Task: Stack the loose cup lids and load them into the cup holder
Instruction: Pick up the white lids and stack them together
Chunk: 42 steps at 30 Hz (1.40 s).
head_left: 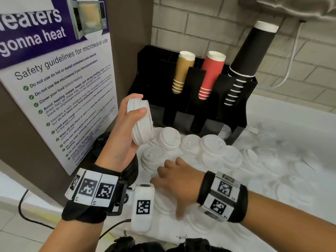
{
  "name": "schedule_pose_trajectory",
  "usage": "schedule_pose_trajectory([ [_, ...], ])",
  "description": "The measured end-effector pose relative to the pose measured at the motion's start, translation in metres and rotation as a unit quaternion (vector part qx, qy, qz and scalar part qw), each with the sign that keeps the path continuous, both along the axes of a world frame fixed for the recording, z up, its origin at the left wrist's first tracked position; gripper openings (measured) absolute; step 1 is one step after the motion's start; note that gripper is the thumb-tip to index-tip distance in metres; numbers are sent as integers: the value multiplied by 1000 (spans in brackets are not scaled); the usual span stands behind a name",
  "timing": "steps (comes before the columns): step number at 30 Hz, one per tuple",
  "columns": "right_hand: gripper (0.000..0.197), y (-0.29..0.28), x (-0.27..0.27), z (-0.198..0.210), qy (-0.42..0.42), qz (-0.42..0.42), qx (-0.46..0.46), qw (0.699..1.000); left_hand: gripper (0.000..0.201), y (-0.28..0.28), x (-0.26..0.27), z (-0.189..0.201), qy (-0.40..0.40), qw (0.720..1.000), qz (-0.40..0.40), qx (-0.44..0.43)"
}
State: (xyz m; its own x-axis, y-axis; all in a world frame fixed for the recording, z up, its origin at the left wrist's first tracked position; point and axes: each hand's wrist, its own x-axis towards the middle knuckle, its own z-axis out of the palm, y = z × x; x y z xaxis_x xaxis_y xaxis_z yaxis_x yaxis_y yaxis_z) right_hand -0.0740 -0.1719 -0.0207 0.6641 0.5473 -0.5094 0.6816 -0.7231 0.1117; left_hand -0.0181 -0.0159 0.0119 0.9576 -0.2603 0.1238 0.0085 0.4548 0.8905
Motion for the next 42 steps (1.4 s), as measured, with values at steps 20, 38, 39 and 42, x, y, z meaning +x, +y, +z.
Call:
schedule_pose_trajectory([
  [20, 75, -43, 20, 30, -4, -245, 554, 796, 57, 4, 4, 13, -17, 1000, 14, -9],
  [38, 66, -28, 9, 42, 31, -245, 728, 640, 52, -24, -18, 2, 18, 995, -98, 21],
  [39, 66, -27, 8, 43, 29, -247, 728, 639, 52, -25, -19, 2, 17, 995, -94, 20],
  [42, 66, -27, 8, 44, 20, -250, 725, 641, 53, -28, -19, 2, 17, 995, -92, 19],
])
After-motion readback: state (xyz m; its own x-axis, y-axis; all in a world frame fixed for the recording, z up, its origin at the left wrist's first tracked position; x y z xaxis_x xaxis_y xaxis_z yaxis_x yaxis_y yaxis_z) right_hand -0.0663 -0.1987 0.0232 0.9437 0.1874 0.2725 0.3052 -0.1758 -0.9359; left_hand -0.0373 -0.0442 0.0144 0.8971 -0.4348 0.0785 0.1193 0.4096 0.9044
